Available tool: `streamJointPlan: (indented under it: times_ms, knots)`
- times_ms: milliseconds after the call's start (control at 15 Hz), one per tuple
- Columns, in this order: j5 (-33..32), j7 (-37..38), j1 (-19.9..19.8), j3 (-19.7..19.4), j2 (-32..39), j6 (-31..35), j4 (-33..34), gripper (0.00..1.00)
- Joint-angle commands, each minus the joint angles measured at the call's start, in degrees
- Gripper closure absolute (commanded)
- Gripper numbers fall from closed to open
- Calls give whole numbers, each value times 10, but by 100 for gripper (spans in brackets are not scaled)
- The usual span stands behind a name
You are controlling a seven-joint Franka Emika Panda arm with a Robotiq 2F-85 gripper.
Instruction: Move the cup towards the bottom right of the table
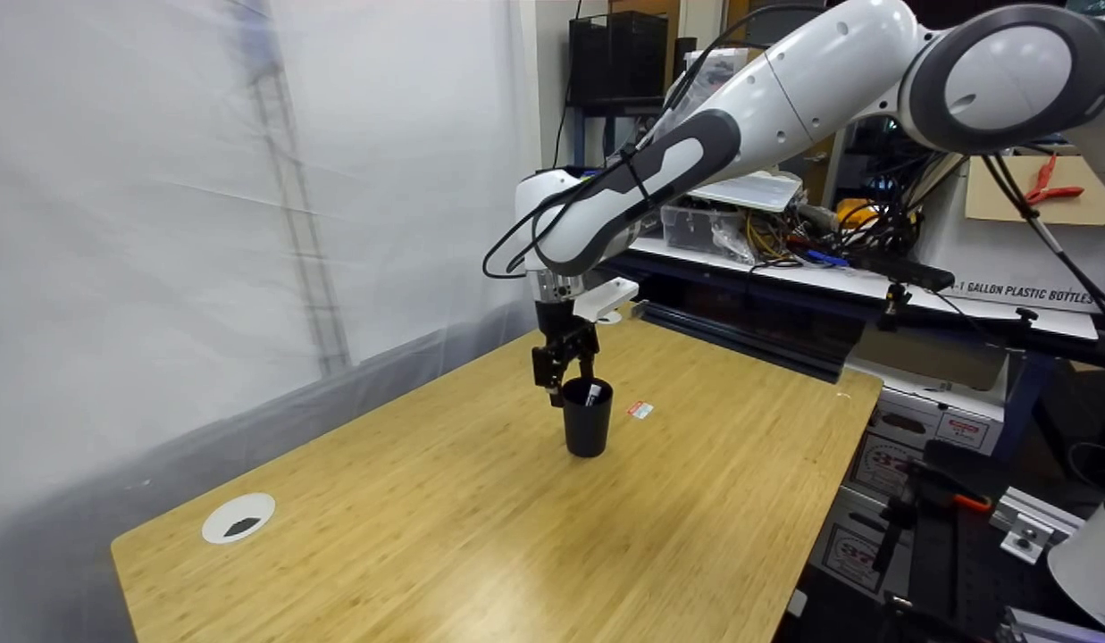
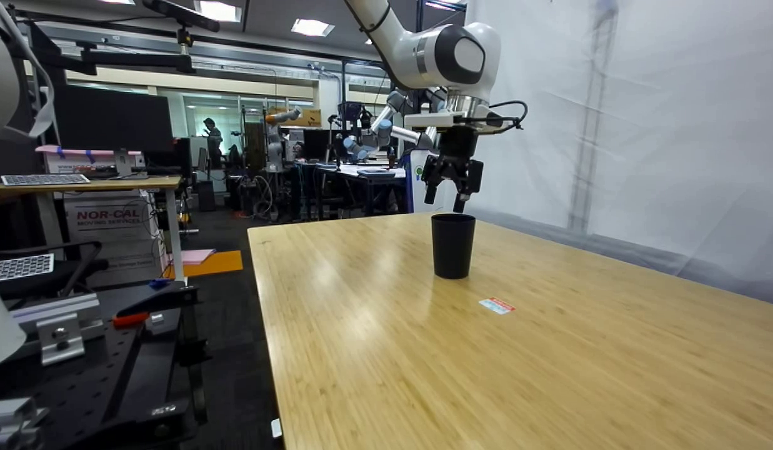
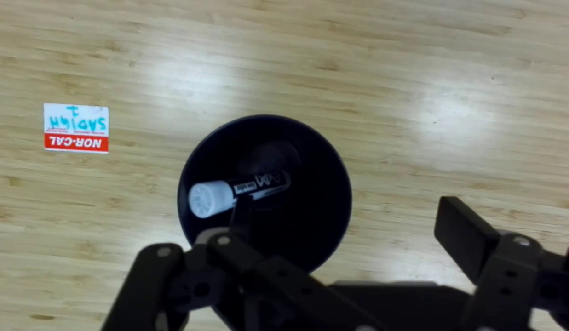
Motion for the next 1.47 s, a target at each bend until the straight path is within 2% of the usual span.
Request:
streamJointPlan:
  times_ms: [0,867,933,1000,1400]
  knots:
    - [-5,19,3,-3,20,-48,43,0]
    - [-3,16,6,1,60,-76,73,0]
    - [-4,16,7,0,60,-74,74,25]
    - [-3,13,7,1,62,-74,75,26]
    - [-2,12,6,2,62,-72,75,69]
